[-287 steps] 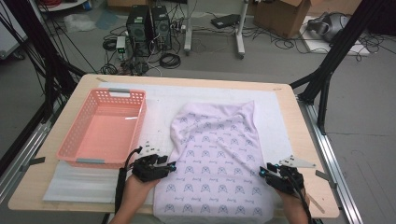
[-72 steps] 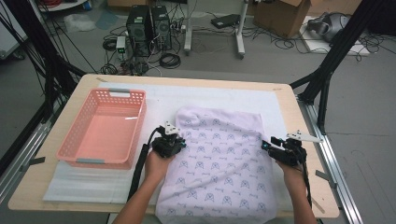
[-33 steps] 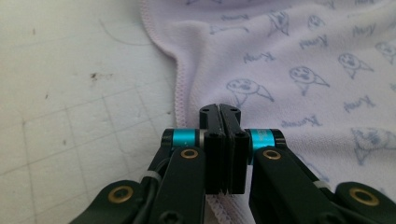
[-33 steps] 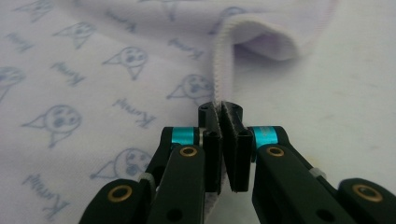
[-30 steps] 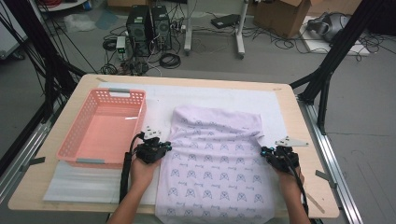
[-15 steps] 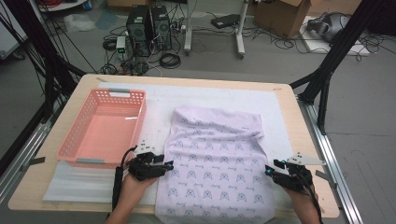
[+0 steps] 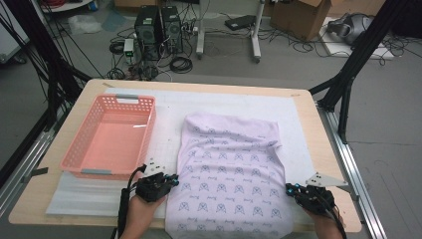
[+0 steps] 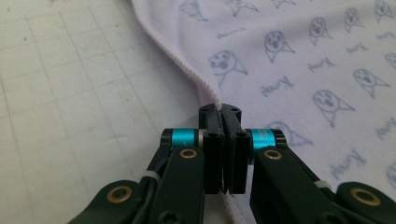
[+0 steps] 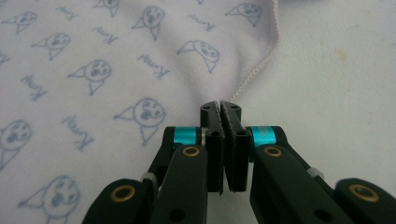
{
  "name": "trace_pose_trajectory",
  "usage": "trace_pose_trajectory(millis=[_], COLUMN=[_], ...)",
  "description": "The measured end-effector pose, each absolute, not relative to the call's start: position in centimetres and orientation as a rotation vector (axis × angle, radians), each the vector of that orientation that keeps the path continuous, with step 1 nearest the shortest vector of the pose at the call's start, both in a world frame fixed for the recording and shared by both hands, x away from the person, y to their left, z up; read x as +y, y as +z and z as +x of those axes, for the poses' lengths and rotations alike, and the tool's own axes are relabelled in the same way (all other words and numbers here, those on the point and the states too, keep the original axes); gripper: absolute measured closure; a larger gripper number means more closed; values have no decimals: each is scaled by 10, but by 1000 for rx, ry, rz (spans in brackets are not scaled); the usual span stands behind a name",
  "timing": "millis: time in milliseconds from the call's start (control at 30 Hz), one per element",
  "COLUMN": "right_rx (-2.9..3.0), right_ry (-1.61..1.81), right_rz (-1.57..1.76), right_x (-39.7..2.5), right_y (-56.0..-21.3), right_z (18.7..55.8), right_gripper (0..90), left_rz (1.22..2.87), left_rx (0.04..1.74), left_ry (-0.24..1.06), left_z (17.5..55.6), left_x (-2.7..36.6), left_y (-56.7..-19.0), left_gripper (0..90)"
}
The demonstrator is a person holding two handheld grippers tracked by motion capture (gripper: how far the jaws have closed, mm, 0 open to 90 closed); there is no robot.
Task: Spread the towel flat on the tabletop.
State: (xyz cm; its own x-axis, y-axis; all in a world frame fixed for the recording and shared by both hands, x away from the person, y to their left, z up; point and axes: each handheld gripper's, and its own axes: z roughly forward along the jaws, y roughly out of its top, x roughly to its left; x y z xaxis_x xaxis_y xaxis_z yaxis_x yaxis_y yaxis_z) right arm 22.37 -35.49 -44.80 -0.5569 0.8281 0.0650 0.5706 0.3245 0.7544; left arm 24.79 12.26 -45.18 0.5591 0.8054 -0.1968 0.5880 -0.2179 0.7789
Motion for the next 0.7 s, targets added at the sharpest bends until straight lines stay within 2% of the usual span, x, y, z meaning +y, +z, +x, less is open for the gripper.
trace_pose_trajectory(millis=[533, 567, 600, 633, 667, 700], right_rx=[2279, 2281, 2287, 2293, 2279, 2268], right_ry=[1135, 1141, 1152, 1155, 1154, 1159], right_rz=[1262, 1261, 1257, 1256, 1262, 1269], right_x=[-376, -376, -375, -374, -372, -371], right_y=[-443, -442, -442, -441, -440, -438], right_z=[167, 167, 168, 169, 171, 174], right_gripper=[886, 878, 866, 804, 718, 704], left_rz=[1936, 1927, 1904, 1887, 1869, 1855], left_rx=[1044, 1039, 1044, 1045, 1050, 1046], left_ry=[200, 198, 198, 213, 219, 228], left_z=[200, 200, 201, 204, 207, 211], left_x=[138, 138, 138, 138, 140, 141], left_y=[-452, -451, -449, -447, -445, -444], left_gripper=[870, 851, 769, 660, 591, 581])
